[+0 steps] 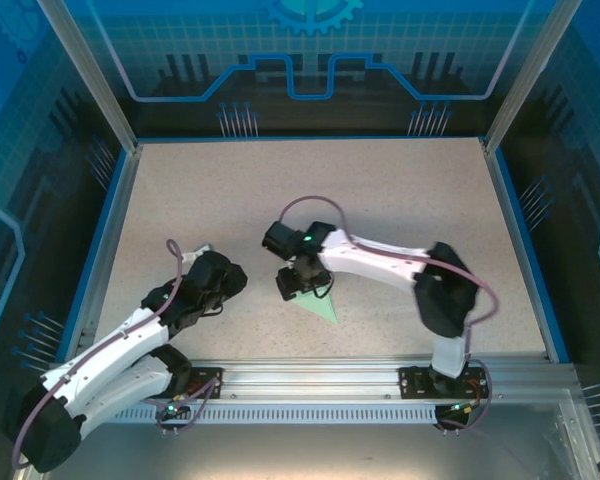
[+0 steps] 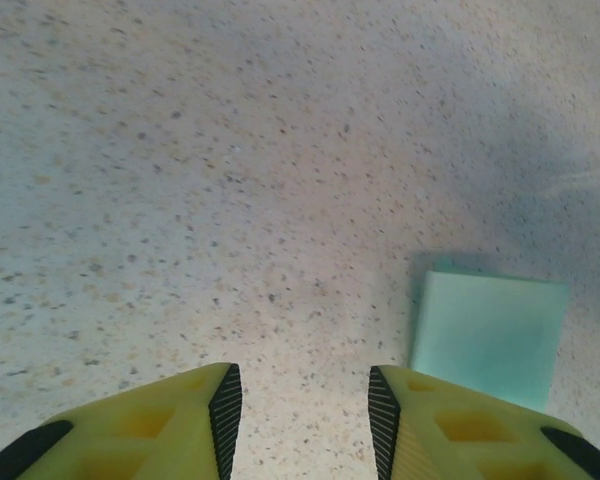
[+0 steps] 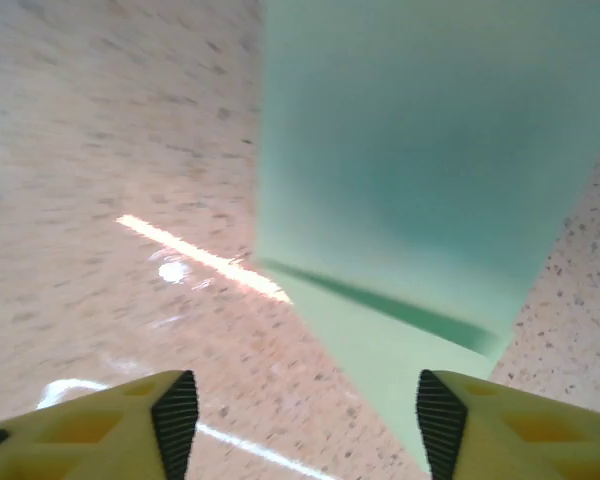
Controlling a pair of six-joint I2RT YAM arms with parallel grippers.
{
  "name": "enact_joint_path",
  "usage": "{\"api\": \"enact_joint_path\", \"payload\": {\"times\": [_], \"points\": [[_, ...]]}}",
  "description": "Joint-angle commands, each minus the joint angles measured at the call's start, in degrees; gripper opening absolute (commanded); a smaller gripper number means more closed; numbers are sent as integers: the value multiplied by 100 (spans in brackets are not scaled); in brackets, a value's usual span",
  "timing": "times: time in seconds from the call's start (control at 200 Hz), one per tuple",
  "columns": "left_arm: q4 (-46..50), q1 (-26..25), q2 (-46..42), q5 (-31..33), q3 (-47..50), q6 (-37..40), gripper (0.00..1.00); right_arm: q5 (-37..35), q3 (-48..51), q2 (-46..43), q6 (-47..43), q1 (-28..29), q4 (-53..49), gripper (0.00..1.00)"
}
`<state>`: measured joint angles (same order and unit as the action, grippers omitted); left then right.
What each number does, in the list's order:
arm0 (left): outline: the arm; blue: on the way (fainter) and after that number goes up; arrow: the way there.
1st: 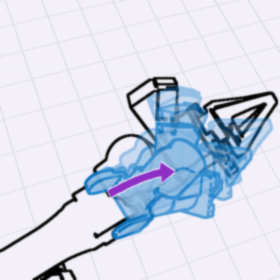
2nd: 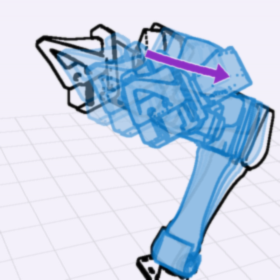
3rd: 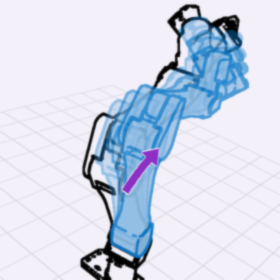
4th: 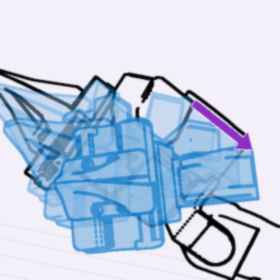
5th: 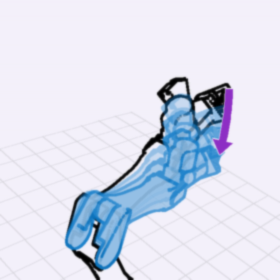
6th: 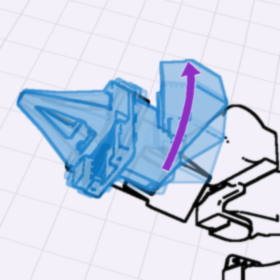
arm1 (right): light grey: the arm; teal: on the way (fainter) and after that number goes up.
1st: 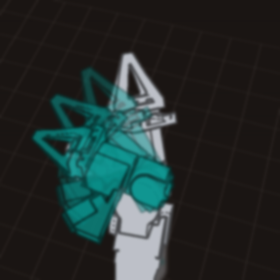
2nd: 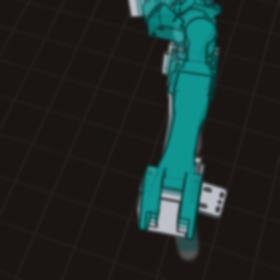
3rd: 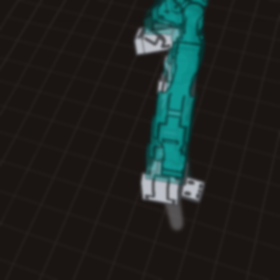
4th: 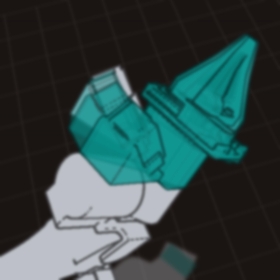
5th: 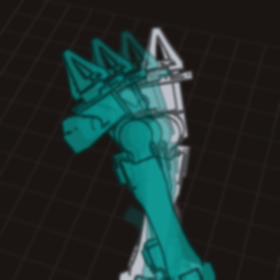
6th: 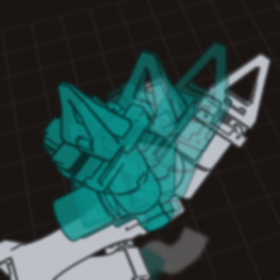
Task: Fold a paper plane with a square sheet of paper (pick it up from the middle)
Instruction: Turn over the paper at the center of the table, then fold the wing for the fifth time at the center of the table.
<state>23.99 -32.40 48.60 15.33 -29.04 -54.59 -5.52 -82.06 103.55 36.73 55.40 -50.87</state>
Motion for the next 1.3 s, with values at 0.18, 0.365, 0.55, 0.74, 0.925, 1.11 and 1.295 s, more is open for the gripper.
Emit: {"api": "enact_joint_path", "payload": {"times": [0.18,0.365,0.55,0.74,0.925,1.11,1.295], "points": [[-1412,15,1219,-1873,-65,491,43,1880,2168,-1289,-69,-1218,1919,22],[-1599,-243,2155,-2234,-383,509,43,2252,2602,-1073,-62,-1524,2391,14],[-1841,-485,2721,-2314,-525,338,42,2539,2682,-741,-119,-1716,2683,11],[-1946,-528,2933,-2416,-549,219,43,2463,2636,-505,-193,-1835,2648,11],[-1920,-546,3032,-2517,-620,192,45,2389,2833,-275,-184,-1966,2777,10],[-1953,-563,3127,-2548,-630,72,48,2528,3007,-185,-207,-2164,3003,10],[-2135,-629,3320,-2667,-669,-171,51,2827,3116,-184,-221,-2286,3262,11]]}}
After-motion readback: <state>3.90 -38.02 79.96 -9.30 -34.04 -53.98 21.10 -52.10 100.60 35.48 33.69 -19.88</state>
